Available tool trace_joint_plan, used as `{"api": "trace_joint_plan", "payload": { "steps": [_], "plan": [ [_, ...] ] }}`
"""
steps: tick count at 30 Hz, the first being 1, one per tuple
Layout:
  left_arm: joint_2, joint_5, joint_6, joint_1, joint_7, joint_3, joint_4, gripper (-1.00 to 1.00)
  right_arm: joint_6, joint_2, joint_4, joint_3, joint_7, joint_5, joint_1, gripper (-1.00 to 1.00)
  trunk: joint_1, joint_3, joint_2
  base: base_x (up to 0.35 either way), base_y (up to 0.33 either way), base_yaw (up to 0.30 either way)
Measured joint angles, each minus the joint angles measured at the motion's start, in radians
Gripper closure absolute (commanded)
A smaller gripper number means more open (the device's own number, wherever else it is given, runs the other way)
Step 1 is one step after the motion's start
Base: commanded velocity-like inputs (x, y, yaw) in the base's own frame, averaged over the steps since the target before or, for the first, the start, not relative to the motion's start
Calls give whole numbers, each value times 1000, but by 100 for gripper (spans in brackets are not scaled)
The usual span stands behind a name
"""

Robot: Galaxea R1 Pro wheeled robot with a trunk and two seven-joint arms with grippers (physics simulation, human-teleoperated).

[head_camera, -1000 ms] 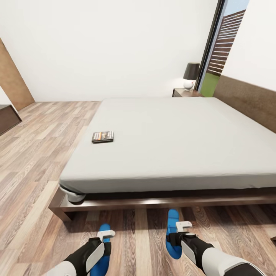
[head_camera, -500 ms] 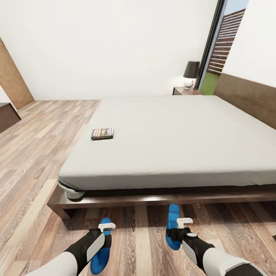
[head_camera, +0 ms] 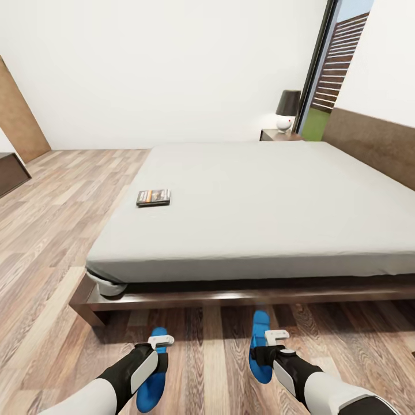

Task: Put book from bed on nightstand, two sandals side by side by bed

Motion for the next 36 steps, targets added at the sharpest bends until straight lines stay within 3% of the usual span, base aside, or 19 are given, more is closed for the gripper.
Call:
{"api": "trace_joint_plan", "payload": {
  "steps": [13,18,23,25,28,32,36],
  "plan": [
    [-3,-2,0,0,1,-1,1,100,8,0,0,-1,2,1,0,100,0,0,0,-136,0,0],
    [-3,-2,0,0,1,-1,0,100,88,-7,-6,-3,1,0,0,100,0,0,0,-5,0,0],
    [-4,-2,-1,0,1,-1,1,100,269,-24,-185,-2,-2,-3,0,100,0,0,0,0,0,0],
    [-3,-2,-1,0,1,-1,1,100,364,-26,-328,-1,-5,-5,0,100,0,0,0,0,0,0],
    [-2,-2,0,0,1,-1,0,100,431,-36,-429,-13,-23,0,0,100,0,0,0,0,0,0],
    [-1,-2,0,0,1,-1,1,100,429,-75,-468,-34,-38,0,3,100,0,0,0,0,0,0],
    [-1,-2,0,0,1,-1,1,100,370,-107,-475,-39,-41,-1,40,100,0,0,0,0,0,0]
  ]
}}
